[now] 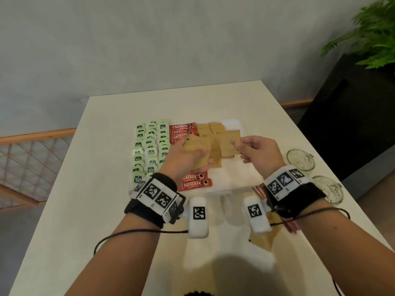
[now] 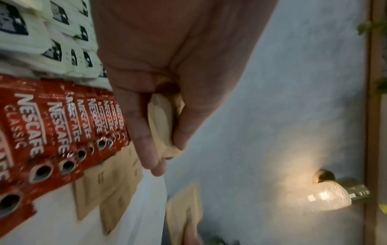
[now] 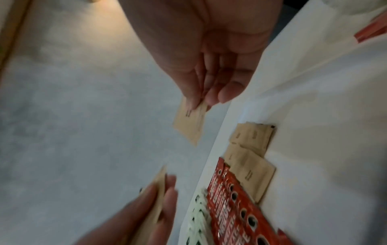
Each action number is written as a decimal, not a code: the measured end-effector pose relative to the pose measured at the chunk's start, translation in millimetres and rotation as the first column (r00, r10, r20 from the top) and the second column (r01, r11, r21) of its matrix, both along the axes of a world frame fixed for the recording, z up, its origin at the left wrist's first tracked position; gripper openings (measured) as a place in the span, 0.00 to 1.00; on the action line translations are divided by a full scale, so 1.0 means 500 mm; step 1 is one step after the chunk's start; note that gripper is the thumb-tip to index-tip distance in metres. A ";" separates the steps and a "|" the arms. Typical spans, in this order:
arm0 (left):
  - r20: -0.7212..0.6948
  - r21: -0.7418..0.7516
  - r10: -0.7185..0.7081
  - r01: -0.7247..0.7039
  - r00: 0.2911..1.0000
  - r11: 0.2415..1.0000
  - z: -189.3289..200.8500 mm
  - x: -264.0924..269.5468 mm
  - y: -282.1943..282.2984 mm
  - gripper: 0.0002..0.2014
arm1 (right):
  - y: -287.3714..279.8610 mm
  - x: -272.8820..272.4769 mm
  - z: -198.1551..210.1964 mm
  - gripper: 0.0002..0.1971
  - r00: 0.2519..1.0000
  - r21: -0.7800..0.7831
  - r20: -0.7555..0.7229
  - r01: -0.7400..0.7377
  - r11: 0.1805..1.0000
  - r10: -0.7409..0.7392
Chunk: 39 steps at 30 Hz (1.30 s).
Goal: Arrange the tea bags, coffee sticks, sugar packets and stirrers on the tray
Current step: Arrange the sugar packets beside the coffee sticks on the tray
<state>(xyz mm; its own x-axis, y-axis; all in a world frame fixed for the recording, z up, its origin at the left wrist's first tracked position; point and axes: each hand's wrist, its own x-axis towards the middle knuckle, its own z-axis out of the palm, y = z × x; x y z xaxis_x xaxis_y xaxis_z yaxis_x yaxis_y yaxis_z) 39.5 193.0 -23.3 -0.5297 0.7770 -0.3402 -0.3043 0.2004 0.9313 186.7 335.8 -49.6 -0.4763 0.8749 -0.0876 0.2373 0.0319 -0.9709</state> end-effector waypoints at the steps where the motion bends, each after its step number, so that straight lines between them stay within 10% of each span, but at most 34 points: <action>1: 0.014 -0.009 0.050 -0.050 0.999 0.999 -0.003 -0.016 -0.002 0.24 | 0.015 -0.003 -0.007 0.07 0.998 -0.019 -0.005 0.064 0.998 -0.064; 10: 0.198 -0.042 0.148 -0.143 0.969 0.989 -0.046 -0.085 -0.025 0.15 | 0.063 -0.032 -0.099 0.09 0.865 -0.051 0.501 0.002 0.999 0.024; 21: 0.371 0.031 0.074 -0.092 0.926 0.995 -0.057 -0.081 -0.023 0.15 | 0.072 -0.057 -0.090 0.12 0.793 0.008 0.608 -0.055 0.998 0.039; 30: 0.277 0.015 -0.133 0.134 0.952 0.991 -0.037 -0.024 -0.015 0.09 | -0.010 -0.041 -0.014 0.11 0.981 -0.133 0.090 -0.161 0.978 0.174; 39: 0.070 -0.045 -0.279 0.282 0.958 0.958 -0.017 0.013 -0.031 0.12 | -0.040 0.002 0.031 0.08 0.974 -0.112 0.012 -0.222 0.969 0.225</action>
<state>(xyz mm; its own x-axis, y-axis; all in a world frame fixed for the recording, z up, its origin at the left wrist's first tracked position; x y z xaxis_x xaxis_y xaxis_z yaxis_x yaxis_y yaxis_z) 45.8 177.2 -31.9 -0.2695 0.8708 -0.4111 -0.2860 0.3353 0.8977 187.7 315.8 -34.0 -0.6553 0.7309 -0.1907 0.2601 -0.0186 -0.9654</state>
